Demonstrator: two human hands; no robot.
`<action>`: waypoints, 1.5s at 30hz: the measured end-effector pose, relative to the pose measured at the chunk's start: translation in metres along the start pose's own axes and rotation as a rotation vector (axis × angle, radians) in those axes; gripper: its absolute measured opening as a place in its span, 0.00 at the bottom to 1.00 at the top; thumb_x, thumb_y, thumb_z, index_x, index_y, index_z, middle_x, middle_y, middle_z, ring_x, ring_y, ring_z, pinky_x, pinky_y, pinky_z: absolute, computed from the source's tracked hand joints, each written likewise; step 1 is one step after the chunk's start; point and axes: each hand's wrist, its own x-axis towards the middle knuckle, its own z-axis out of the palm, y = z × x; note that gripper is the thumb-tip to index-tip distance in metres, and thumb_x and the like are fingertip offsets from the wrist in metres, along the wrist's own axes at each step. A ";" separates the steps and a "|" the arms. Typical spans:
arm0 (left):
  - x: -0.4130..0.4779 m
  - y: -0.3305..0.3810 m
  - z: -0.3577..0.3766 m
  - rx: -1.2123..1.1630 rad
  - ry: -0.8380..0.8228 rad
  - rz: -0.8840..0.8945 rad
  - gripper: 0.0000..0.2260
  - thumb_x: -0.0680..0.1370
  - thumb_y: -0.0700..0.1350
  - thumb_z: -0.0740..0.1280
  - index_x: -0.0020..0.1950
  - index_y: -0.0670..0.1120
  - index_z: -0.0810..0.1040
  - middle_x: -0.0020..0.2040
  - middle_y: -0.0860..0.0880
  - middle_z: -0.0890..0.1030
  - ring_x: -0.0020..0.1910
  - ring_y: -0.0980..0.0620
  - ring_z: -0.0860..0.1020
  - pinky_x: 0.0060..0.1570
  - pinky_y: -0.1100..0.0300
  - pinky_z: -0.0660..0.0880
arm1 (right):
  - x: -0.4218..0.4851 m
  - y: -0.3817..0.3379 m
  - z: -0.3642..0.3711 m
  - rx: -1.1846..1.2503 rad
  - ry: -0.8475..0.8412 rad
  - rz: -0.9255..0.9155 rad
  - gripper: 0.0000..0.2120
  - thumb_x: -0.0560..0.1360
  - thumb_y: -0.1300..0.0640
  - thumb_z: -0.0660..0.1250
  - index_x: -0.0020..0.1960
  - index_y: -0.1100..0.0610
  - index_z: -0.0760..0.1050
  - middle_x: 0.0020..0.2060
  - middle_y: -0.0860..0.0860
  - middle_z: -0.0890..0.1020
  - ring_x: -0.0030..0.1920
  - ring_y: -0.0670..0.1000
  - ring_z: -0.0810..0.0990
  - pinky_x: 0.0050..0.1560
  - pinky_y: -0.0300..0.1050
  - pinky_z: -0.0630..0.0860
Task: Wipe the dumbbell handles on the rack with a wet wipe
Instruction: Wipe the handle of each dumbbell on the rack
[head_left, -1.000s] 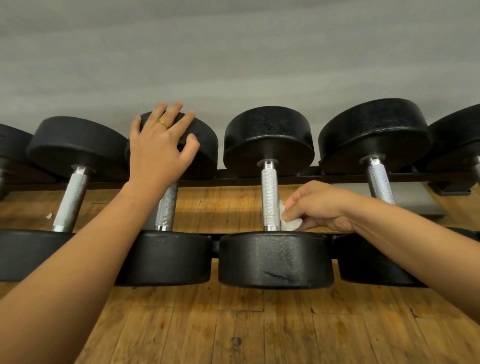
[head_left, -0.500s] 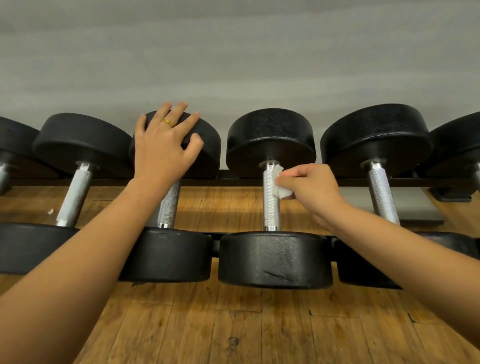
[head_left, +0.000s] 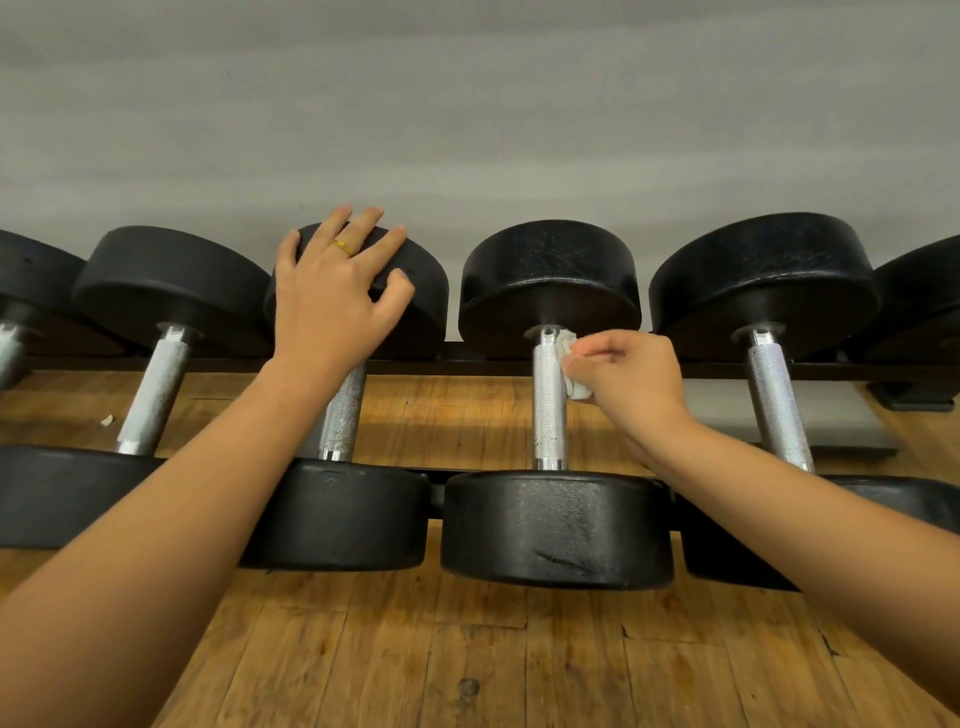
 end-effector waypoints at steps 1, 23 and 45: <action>0.000 0.000 0.000 0.001 -0.001 0.001 0.22 0.81 0.54 0.56 0.72 0.51 0.78 0.76 0.48 0.73 0.78 0.46 0.66 0.75 0.38 0.59 | 0.002 -0.002 0.001 0.006 0.036 0.000 0.07 0.74 0.59 0.75 0.52 0.54 0.83 0.45 0.50 0.85 0.47 0.48 0.84 0.56 0.50 0.82; 0.001 -0.002 0.002 0.005 0.004 -0.002 0.23 0.81 0.55 0.56 0.72 0.52 0.79 0.76 0.49 0.74 0.78 0.46 0.66 0.75 0.37 0.59 | -0.023 -0.004 -0.022 -0.178 -0.312 0.088 0.02 0.72 0.64 0.75 0.42 0.58 0.85 0.39 0.53 0.86 0.42 0.50 0.86 0.43 0.47 0.84; 0.001 0.000 0.000 -0.015 0.015 0.003 0.22 0.81 0.54 0.58 0.72 0.51 0.79 0.76 0.48 0.74 0.78 0.46 0.67 0.75 0.35 0.61 | 0.009 -0.017 -0.009 -0.211 -0.051 -0.249 0.04 0.75 0.57 0.75 0.49 0.55 0.86 0.42 0.45 0.85 0.42 0.40 0.83 0.46 0.32 0.80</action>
